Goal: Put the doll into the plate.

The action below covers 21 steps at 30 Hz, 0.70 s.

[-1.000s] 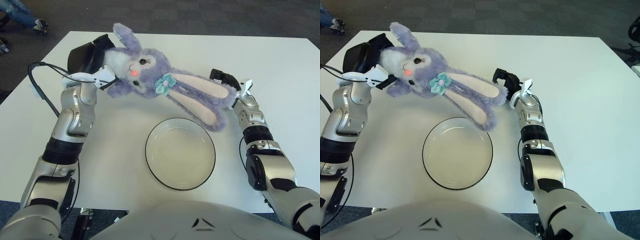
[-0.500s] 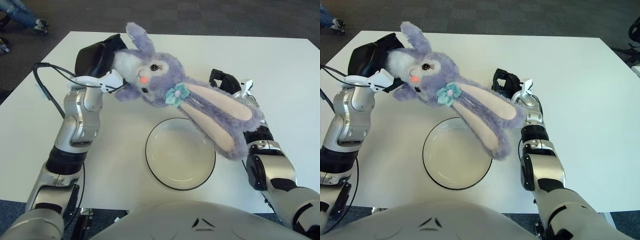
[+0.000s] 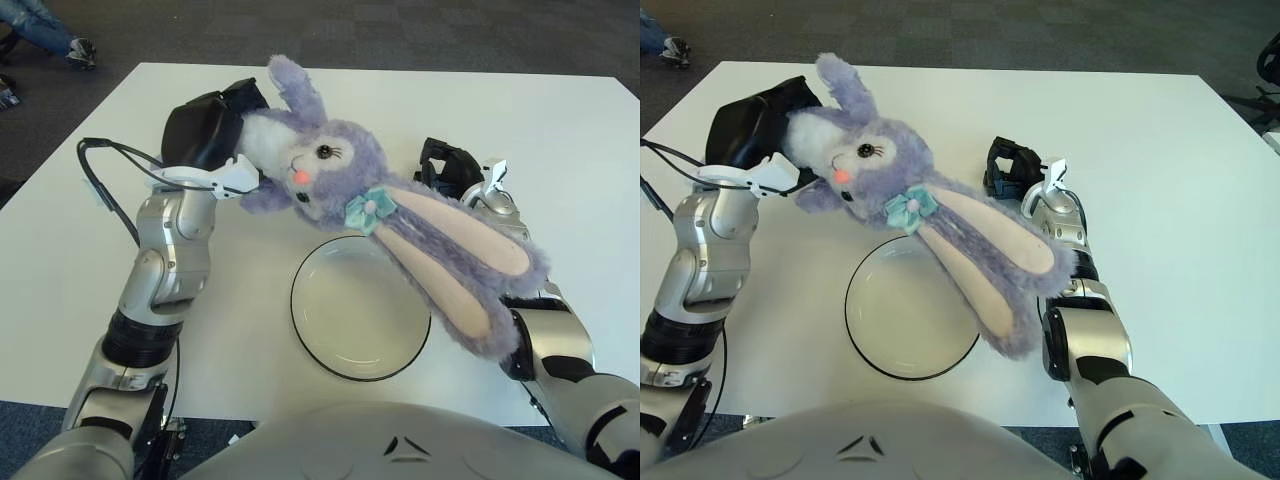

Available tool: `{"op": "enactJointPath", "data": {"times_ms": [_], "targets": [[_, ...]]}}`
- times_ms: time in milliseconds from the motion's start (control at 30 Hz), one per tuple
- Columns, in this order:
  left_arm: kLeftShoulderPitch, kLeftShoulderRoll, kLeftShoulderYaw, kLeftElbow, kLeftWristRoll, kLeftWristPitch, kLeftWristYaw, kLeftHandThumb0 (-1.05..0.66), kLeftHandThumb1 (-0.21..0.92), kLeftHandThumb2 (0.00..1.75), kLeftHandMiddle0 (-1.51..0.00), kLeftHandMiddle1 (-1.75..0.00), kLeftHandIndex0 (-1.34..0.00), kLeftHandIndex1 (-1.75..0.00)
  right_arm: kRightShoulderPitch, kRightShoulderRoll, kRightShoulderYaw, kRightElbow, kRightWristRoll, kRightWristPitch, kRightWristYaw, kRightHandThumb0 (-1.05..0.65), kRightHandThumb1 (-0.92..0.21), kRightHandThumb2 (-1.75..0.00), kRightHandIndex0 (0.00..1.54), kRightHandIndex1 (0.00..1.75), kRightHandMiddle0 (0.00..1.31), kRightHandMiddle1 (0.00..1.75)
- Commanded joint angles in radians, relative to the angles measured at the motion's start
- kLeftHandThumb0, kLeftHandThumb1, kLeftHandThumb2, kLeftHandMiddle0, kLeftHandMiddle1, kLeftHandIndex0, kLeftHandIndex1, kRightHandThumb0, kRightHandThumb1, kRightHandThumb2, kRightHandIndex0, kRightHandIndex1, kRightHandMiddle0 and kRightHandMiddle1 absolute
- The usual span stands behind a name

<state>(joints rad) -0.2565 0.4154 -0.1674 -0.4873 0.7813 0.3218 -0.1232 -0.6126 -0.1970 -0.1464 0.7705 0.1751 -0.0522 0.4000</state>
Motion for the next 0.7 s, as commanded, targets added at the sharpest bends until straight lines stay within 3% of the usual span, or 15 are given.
{"op": "enactJointPath", "data": {"times_ms": [0, 333, 667], "targets": [[0.018, -0.003, -0.004, -0.040, 0.012, -0.013, -0.028, 0.65, -0.03, 1.74, -0.91, -1.75, -1.19, -1.75, 0.039, 0.009, 0.008, 0.007, -0.004, 0.020, 0.003, -0.52, -0.21, -1.45, 1.29, 1.75, 0.70, 1.75], [0.057, -0.034, -0.001, -0.095, -0.013, -0.040, -0.066, 0.64, -0.02, 1.73, -0.90, -1.75, -1.19, -1.75, 0.057, 0.018, 0.007, -0.028, 0.005, 0.029, 0.004, -0.52, -0.22, -1.44, 1.30, 1.75, 0.70, 1.75], [0.107, -0.075, -0.029, -0.187, 0.035, -0.024, -0.121, 0.63, -0.01, 1.72, -0.89, -1.75, -1.15, -1.75, 0.067, 0.024, 0.007, -0.045, 0.003, 0.027, 0.005, -0.52, -0.22, -1.44, 1.30, 1.75, 0.69, 1.75]]}}
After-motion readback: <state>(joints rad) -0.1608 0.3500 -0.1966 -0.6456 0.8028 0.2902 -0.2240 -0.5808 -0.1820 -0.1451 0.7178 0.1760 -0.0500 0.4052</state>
